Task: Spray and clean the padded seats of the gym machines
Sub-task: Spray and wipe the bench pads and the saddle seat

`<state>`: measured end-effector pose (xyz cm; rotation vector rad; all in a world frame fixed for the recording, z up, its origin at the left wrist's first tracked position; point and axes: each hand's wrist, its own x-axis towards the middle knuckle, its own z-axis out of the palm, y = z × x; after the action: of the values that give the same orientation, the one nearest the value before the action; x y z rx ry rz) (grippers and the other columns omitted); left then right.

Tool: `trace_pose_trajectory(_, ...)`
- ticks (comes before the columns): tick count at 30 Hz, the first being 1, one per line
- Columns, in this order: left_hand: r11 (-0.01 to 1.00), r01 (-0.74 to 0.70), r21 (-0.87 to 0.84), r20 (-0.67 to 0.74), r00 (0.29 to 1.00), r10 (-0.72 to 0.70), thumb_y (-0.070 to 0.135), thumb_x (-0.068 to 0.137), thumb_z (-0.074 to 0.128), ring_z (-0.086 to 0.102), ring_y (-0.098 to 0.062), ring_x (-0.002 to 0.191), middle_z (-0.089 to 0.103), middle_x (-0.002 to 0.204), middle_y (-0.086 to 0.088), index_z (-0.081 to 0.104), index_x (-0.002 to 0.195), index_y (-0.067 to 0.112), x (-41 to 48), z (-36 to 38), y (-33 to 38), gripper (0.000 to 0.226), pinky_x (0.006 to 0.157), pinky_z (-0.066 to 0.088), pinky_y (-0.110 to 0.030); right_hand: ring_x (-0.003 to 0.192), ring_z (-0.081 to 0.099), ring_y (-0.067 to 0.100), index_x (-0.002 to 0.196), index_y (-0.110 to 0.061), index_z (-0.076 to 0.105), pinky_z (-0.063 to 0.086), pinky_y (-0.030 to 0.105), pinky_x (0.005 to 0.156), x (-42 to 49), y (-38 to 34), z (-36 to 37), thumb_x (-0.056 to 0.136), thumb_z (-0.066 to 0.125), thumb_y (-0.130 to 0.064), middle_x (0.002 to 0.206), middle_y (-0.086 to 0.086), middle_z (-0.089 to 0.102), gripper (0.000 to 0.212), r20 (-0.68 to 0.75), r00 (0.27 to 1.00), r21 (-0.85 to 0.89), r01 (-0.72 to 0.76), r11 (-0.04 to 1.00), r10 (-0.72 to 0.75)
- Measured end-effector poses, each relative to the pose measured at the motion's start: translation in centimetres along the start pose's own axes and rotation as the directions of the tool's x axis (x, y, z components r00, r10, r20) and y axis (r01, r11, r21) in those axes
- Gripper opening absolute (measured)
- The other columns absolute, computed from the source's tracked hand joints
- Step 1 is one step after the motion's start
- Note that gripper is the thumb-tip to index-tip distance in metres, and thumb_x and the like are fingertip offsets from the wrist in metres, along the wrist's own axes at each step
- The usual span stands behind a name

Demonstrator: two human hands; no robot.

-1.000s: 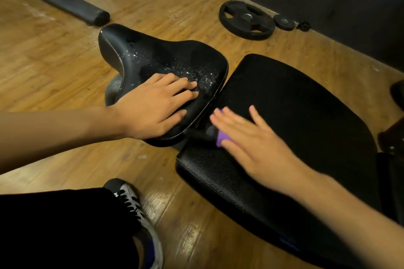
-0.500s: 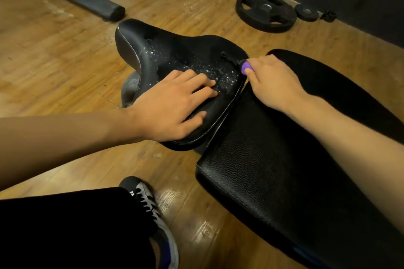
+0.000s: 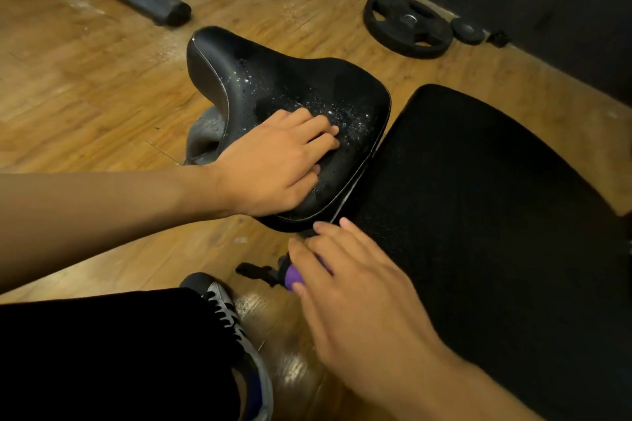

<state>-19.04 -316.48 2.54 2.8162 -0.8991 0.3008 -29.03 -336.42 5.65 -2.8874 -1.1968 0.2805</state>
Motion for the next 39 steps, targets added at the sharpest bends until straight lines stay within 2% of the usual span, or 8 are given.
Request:
trace_pose_trajectory(5, 1.0, 0.001, 0.01, 0.018, 1.0, -0.001, 0.034, 0.093, 0.035, 0.055, -0.031, 0.111, 0.057, 0.133, -0.011, 0.059, 0.13, 0.007, 0.1, -0.1, -0.1, 0.052, 0.091, 0.044, -0.049, 0.121, 0.052, 0.005, 0.125, -0.031, 0.06, 0.016, 0.032, 0.124, 1.8, 4.5, -1.8, 0.103, 0.033, -0.043, 0.114, -0.013, 0.064, 0.037, 0.001, 0.999, 0.075, 0.04, 0.996, -0.04)
trace_pose_trajectory(7, 1.0, 0.003, 0.002, 0.022, 1.0, -0.003, 0.035, 0.093, 0.035, 0.055, -0.031, 0.111, 0.058, 0.132, -0.011, 0.059, 0.129, 0.007, 0.1, -0.2, -0.1, 0.052, 0.091, 0.044, -0.049, 0.127, 0.049, 0.005, 0.128, -0.028, 0.06, 0.018, 0.032, 0.124, 1.9, 5.0, -1.9, 0.104, 0.035, -0.04, 0.121, -0.011, 0.064, 0.037, -0.04, 0.999, 0.088, 0.021, 0.996, -0.017)
trace_pose_trajectory(13, 1.0, 0.007, 0.004, 0.019, 1.0, -0.007, 0.035, 0.093, 0.034, 0.054, -0.03, 0.113, 0.056, 0.135, -0.009, 0.059, 0.13, 0.008, 0.0, 0.0, -0.2, 0.052, 0.094, 0.043, -0.047, 0.146, 0.028, 0.001, 0.147, -0.031, 0.042, 0.008, 0.031, 0.126, -0.2, 4.5, -1.2, 0.103, 0.032, -0.044, 0.148, -0.016, 0.047, 0.047, 0.029, 0.978, 0.067, 0.206, 0.976, -0.208)
trace_pose_trajectory(17, 1.0, -0.001, -0.009, 0.01, 1.0, 0.001, 0.035, 0.093, 0.034, 0.055, -0.032, 0.11, 0.058, 0.133, -0.011, 0.06, 0.127, 0.008, 0.0, -0.1, -0.2, 0.05, 0.091, 0.044, -0.051, 0.148, 0.025, 0.002, 0.146, -0.022, 0.046, 0.012, 0.046, 0.125, 2.1, 10.5, -0.7, 0.102, 0.027, -0.045, 0.152, -0.009, 0.046, 0.053, -0.116, 0.993, 0.132, 0.006, 0.991, 0.01)
trace_pose_trajectory(21, 1.0, 0.005, -0.011, -0.003, 1.0, -0.005, 0.035, 0.093, 0.034, 0.055, -0.032, 0.109, 0.058, 0.13, -0.011, 0.059, 0.127, 0.008, 0.0, 0.1, -0.2, 0.05, 0.091, 0.044, -0.05, 0.15, 0.023, 0.006, 0.145, -0.025, 0.044, -0.003, 0.038, 0.124, 5.5, 15.4, -1.2, 0.101, 0.025, -0.049, 0.15, -0.008, 0.047, 0.054, -0.095, 0.993, 0.067, -0.057, 0.996, 0.063)
trace_pose_trajectory(25, 1.0, 0.001, -0.025, -0.017, 1.0, -0.002, 0.034, 0.093, 0.036, 0.055, -0.03, 0.109, 0.059, 0.13, -0.009, 0.06, 0.127, 0.008, 0.1, 0.3, -0.3, 0.049, 0.091, 0.043, -0.048, 0.149, 0.029, 0.018, 0.145, -0.016, 0.046, -0.001, 0.04, 0.123, 8.3, 18.7, -2.2, 0.105, 0.031, -0.04, 0.148, 0.005, 0.051, 0.05, -0.189, 0.969, 0.022, -0.157, 0.987, 0.158)
trace_pose_trajectory(33, 1.0, -0.006, -0.029, -0.021, 1.0, 0.005, 0.032, 0.092, 0.04, 0.055, -0.032, 0.109, 0.058, 0.131, -0.01, 0.06, 0.127, 0.008, 0.1, 0.4, -0.4, 0.047, 0.091, 0.043, -0.049, 0.146, 0.035, 0.025, 0.113, -0.017, 0.062, -0.006, 0.049, 0.124, 16.3, 23.6, -4.4, 0.105, 0.035, -0.039, 0.136, 0.016, 0.059, 0.036, -0.091, 0.93, -0.122, -0.364, 0.923, 0.355)
trace_pose_trajectory(39, 1.0, -0.003, -0.026, -0.006, 1.0, 0.003, 0.032, 0.092, 0.041, 0.055, -0.031, 0.109, 0.059, 0.129, -0.009, 0.061, 0.125, 0.008, 0.0, 0.1, -0.4, 0.045, 0.09, 0.044, -0.05, 0.145, 0.036, 0.02, 0.126, -0.011, 0.057, -0.001, 0.041, 0.125, 13.5, 19.6, -2.8, 0.106, 0.035, -0.032, 0.144, 0.014, 0.053, 0.036, -0.159, 0.941, -0.067, -0.313, 0.947, 0.3)
